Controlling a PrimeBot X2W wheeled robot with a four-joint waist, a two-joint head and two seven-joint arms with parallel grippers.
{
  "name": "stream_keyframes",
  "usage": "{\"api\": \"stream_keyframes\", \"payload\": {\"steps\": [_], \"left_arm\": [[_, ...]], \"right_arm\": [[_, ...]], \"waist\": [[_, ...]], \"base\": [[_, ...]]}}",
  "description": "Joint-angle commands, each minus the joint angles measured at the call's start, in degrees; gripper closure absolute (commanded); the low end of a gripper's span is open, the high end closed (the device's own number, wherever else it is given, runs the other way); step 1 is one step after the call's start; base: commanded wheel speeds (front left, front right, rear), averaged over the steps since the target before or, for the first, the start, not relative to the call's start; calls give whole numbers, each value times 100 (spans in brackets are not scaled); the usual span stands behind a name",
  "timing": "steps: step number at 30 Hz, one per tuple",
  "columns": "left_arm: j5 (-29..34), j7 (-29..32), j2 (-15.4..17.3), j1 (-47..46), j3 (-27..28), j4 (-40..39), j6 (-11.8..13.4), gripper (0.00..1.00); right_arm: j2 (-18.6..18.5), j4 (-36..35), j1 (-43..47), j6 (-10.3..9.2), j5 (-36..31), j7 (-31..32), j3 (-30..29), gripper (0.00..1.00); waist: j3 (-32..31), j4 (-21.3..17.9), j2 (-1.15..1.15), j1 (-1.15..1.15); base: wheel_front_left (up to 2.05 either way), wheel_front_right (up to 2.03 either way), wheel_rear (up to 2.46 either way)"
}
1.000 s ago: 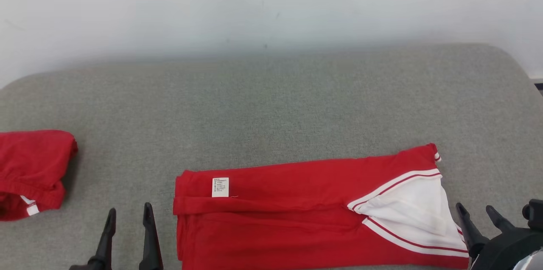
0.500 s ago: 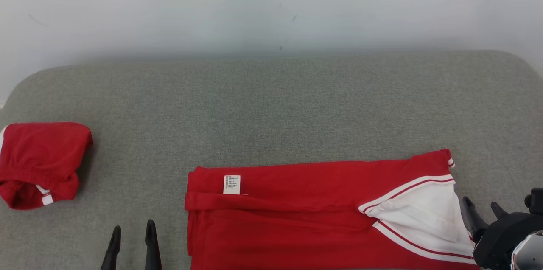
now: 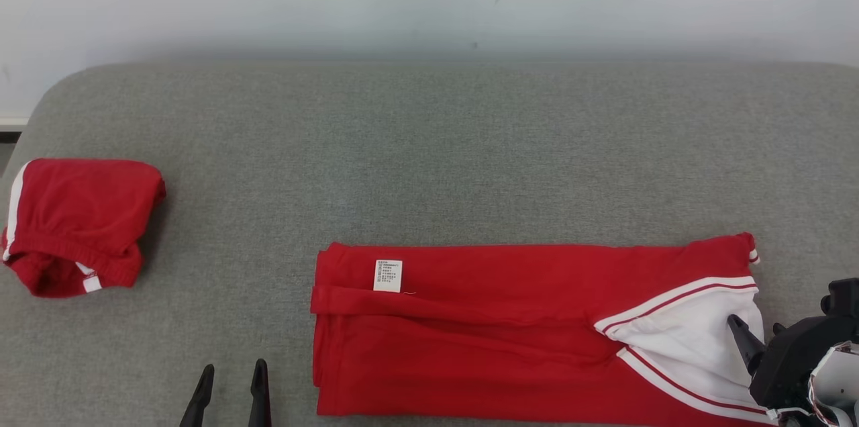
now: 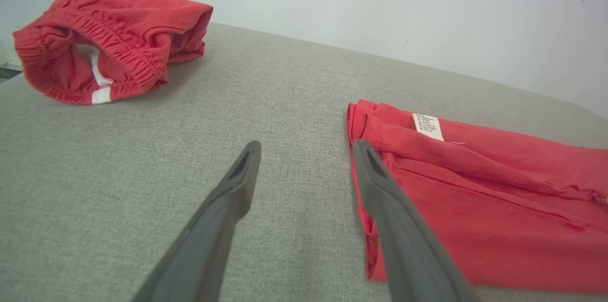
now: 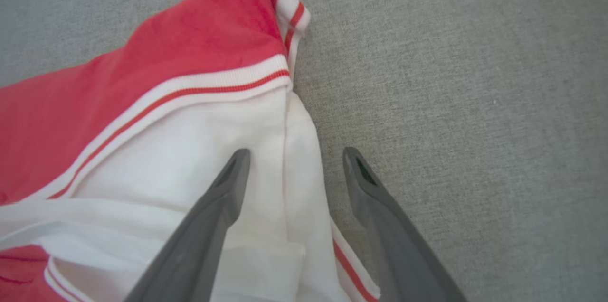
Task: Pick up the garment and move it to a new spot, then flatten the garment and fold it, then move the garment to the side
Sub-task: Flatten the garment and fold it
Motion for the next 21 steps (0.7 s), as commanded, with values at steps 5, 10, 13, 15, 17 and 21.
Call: {"api": "stream_keyframes", "payload": {"steps": [5, 10, 13, 15, 17, 21], "left_arm": [[-26, 85, 50, -45, -7, 22, 36, 0], [-75, 115, 80, -25, -25, 59, 24, 0], [-94, 102, 106, -49, -23, 83, 22, 0], [-98, 90, 132, -59, -18, 96, 21, 0], [-102, 56, 163, -85, -9, 116, 13, 0], [-121, 30, 205, -115, -8, 160, 1, 0]], "right_arm": [[22, 206, -65, -15, -38, 181, -8, 0], [155, 484, -21, -15, -65, 404, 81, 0], [265, 573, -3, 0, -42, 448, 198, 0], [316, 600, -20, 7, -18, 435, 308, 0], [387, 648, -86, 19, 4, 402, 469, 21], [458, 727, -189, 21, 43, 358, 620, 73]], "waist": [[92, 117, 0, 0], [132, 161, 0, 0], [144, 176, 0, 0], [150, 180, 0, 0], [160, 188, 0, 0], [174, 208, 0, 0]], "base": [[0, 0, 0], [0, 0, 0], [0, 0, 0], [0, 0, 0], [0, 0, 0], [0, 0, 0]]}}
